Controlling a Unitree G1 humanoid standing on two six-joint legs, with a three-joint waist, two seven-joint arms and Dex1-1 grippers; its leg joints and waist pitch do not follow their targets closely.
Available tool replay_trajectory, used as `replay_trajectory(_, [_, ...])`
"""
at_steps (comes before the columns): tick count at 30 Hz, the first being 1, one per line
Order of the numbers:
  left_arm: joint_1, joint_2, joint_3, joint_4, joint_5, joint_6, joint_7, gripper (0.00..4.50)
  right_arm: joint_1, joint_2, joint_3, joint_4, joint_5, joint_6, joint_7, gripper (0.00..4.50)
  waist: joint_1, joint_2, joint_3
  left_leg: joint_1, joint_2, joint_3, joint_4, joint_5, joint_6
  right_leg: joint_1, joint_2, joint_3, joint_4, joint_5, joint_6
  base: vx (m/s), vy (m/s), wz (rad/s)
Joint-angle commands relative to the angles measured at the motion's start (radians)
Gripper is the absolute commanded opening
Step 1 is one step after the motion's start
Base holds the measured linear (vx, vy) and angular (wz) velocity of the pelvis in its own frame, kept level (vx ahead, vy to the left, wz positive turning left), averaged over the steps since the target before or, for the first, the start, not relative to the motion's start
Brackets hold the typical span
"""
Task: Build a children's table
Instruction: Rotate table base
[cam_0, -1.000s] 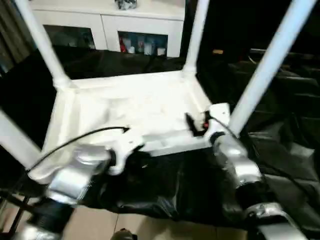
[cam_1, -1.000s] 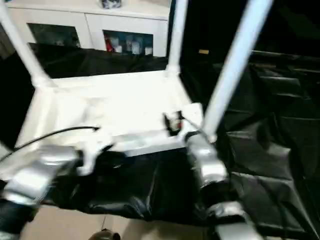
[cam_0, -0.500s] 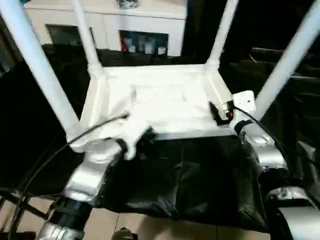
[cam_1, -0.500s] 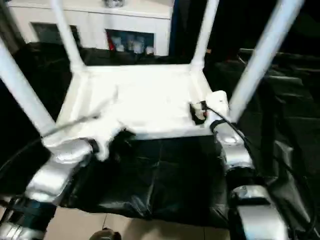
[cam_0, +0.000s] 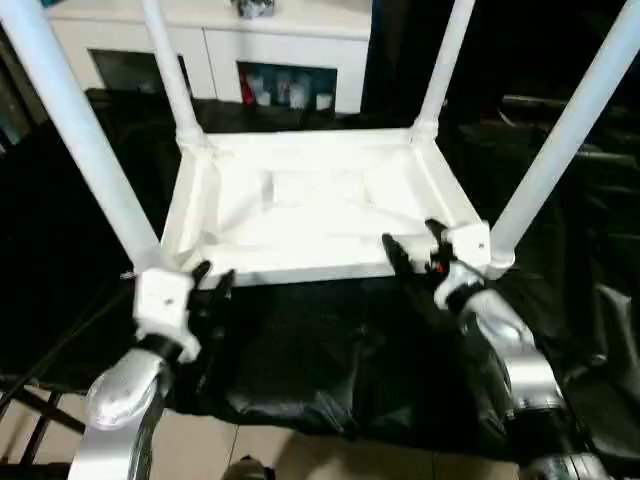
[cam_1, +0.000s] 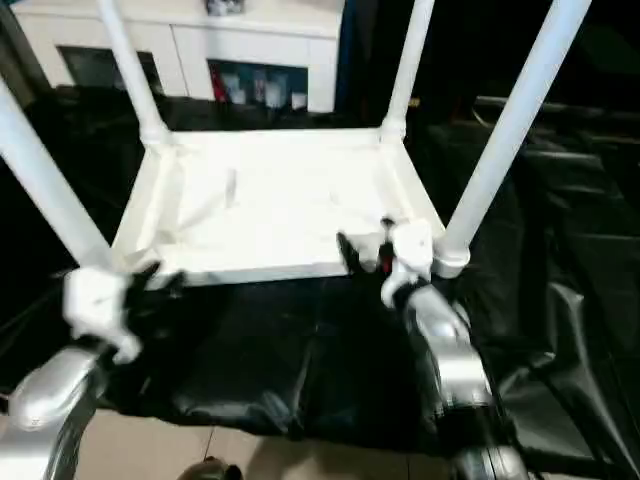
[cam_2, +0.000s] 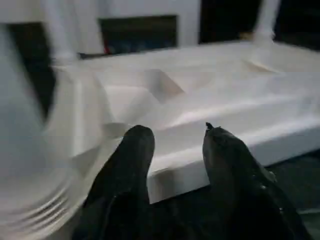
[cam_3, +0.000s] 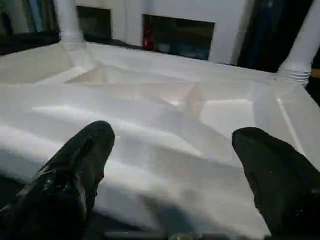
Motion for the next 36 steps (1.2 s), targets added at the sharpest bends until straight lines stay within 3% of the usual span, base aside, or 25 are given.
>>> replay_trajectory(1, [0.02, -0.008, 0.017, -0.021, 0.003, -0.041, 0.035, 2.32, 0.021, -0.012, 0.007, -0.046, 0.006, 0.027, 0.026, 4.5, -0.001, 0.005, -0.05, 0.016, 0.029, -0.013, -0.089, -0.4, -0.017, 0.025, -0.043, 0.042, -0.101, -0.316, -0.099, 0.0, 0.0, 0.0])
replay_trajectory(2, [0.052, -0.024, 0.024, -0.026, 0.031, -0.1, 0.095, 2.41, 0.053, -0.018, 0.005, -0.091, 0.034, 0.056, 0.052, 4.5, -0.004, 0.008, -0.052, 0.017, 0.028, -0.014, -0.09, -0.402, -0.014, 0.024, -0.041, 0.042, -0.103, -0.313, -0.094, 0.0, 0.0, 0.0])
replay_trajectory(6, [0.083, -0.06, 0.06, 0.003, 0.08, -0.197, 0.204, 2.75, 0.09, -0.033, 0.008, -0.161, 0.033, 0.085, 0.064, 4.5, -0.01, 0.007, -0.051, 0.014, 0.029, -0.016, -0.09, -0.399, -0.012, 0.024, -0.039, 0.041, -0.105, -0.288, -0.092, 0.0, 0.0, 0.0])
replay_trajectory(9, [0.082, -0.072, 0.08, 0.009, 0.088, -0.198, 0.231, 3.06, 0.103, -0.041, 0.01, -0.185, 0.052, 0.105, 0.086, 4.5, -0.009, 0.006, -0.051, 0.014, 0.028, -0.015, -0.089, -0.394, -0.01, 0.023, -0.041, 0.042, -0.105, -0.298, -0.085, 0.0, 0.0, 0.0])
replay_trajectory(12, [0.056, -0.067, 0.094, 0.043, 0.067, -0.194, 0.219, 3.14, 0.114, -0.046, 0.015, -0.204, 0.067, 0.13, 0.093, 4.5, -0.008, 0.005, -0.052, 0.016, 0.027, -0.014, -0.087, -0.385, -0.012, 0.019, -0.04, 0.044, -0.104, -0.287, -0.091, 0.0, 0.0, 0.0])
replay_trajectory(14, [0.027, -0.056, 0.103, 0.085, 0.069, -0.188, 0.235, 3.41, 0.123, -0.047, 0.02, -0.212, 0.064, 0.145, 0.091, 4.5, -0.008, -0.003, -0.053, 0.015, 0.026, -0.014, -0.087, -0.378, -0.01, 0.021, -0.039, 0.043, -0.103, -0.275, -0.091, 0.0, 0.0, 0.0])
replay_trajectory(15, [0.014, -0.049, 0.104, 0.105, 0.071, -0.187, 0.245, 3.48, 0.127, -0.048, 0.022, -0.216, 0.059, 0.153, 0.093, 4.5, -0.005, 0.002, -0.055, 0.016, 0.027, -0.015, -0.087, -0.37, -0.011, 0.021, -0.04, 0.043, -0.099, -0.264, -0.093, 0.0, 0.0, 0.0])
replay_trajectory(22, [-0.128, 0.031, 0.133, 0.274, 0.067, -0.223, 0.263, 3.94, 0.107, -0.043, 0.014, -0.164, -0.011, 0.217, 0.01, 4.5, -0.006, 0.001, -0.059, 0.017, 0.026, -0.016, -0.086, -0.342, -0.027, 0.025, -0.042, 0.042, -0.091, -0.199, -0.107, 0.0, 0.0, 0.0])
replay_trajectory(23, [-0.187, 0.065, 0.154, 0.333, 0.051, -0.223, 0.25, 4.02, 0.102, -0.045, 0.012, -0.153, -0.019, 0.256, -0.009, 4.5, -0.008, -0.008, -0.06, 0.016, 0.023, -0.013, -0.084, -0.33, -0.023, 0.025, -0.04, 0.043, -0.091, -0.187, -0.11, 0.0, 0.0, 0.0])
replay_trajectory(24, [-0.223, 0.087, 0.166, 0.371, 0.041, -0.223, 0.238, 4.11, 0.099, -0.047, 0.011, -0.149, -0.022, 0.285, -0.02, 4.5, -0.004, 0.001, -0.062, 0.022, 0.019, -0.013, -0.083, -0.324, -0.024, 0.022, -0.04, 0.044, -0.088, -0.191, -0.113, 0.0, 0.0, 0.0])
replay_trajectory(26, [-0.267, 0.118, 0.18, 0.423, 0.028, -0.222, 0.22, 4.31, 0.094, -0.049, 0.01, -0.138, -0.031, 0.299, -0.035, 4.5, -0.005, 0.004, -0.062, 0.017, 0.021, -0.017, -0.085, -0.31, -0.032, 0.028, -0.042, 0.043, -0.085, -0.167, -0.118, 0.0, 0.0, 0.0])
replay_trajectory(27, [-0.286, 0.131, 0.186, 0.447, 0.02, -0.223, 0.211, 4.37, 0.093, -0.05, 0.009, -0.135, -0.032, 0.307, -0.041, 4.5, -0.006, 0.004, -0.063, 0.022, 0.019, -0.015, -0.083, -0.315, -0.037, 0.024, -0.04, 0.042, -0.086, -0.161, -0.117, 0.0, 0.0, 0.0])
replay_trajectory(29, [-0.333, 0.164, 0.19, 0.514, -0.022, -0.223, 0.146, 4.43, 0.086, -0.056, 0.008, -0.126, -0.042, 0.322, -0.057, 4.5, -0.008, 0.004, -0.065, 0.019, 0.019, -0.016, -0.085, -0.314, -0.044, 0.029, -0.043, 0.041, -0.082, -0.161, -0.124, 0.0, 0.0, 0.0])
replay_trajectory(32, [-0.382, 0.196, 0.188, 0.572, -0.11, -0.236, -0.011, 4.48, 0.063, -0.061, 0.008, -0.096, -0.052, 0.337, -0.064, 4.5, -0.008, 0.011, -0.069, 0.024, 0.017, -0.015, -0.08, -0.288, -0.047, 0.026, -0.046, 0.042, -0.077, -0.113, -0.149, 0.0, 0.0, 0.0])
replay_trajectory(34, [-0.412, 0.242, 0.167, 0.613, -0.187, -0.245, -0.218, 4.48, 0.019, -0.062, 0.007, -0.02, -0.074, 0.326, -0.077, 4.5, -0.008, 0.009, -0.07, 0.024, 0.018, -0.012, -0.08, -0.273, -0.049, 0.026, -0.044, 0.042, -0.072, -0.075, -0.173, 0.0, 0.0, 0.0])
replay_trajectory(36, [-0.414, 0.25, 0.164, 0.614, -0.2, -0.235, -0.254, 4.48, 0.007, -0.061, 0.004, 0.002, -0.076, 0.321, -0.08, 4.5, -0.006, 0.012, -0.07, 0.026, 0.021, -0.01, -0.08, -0.279, -0.057, 0.027, -0.046, 0.042, -0.066, -0.059, -0.192, 0.0, 0.0, 0.0])
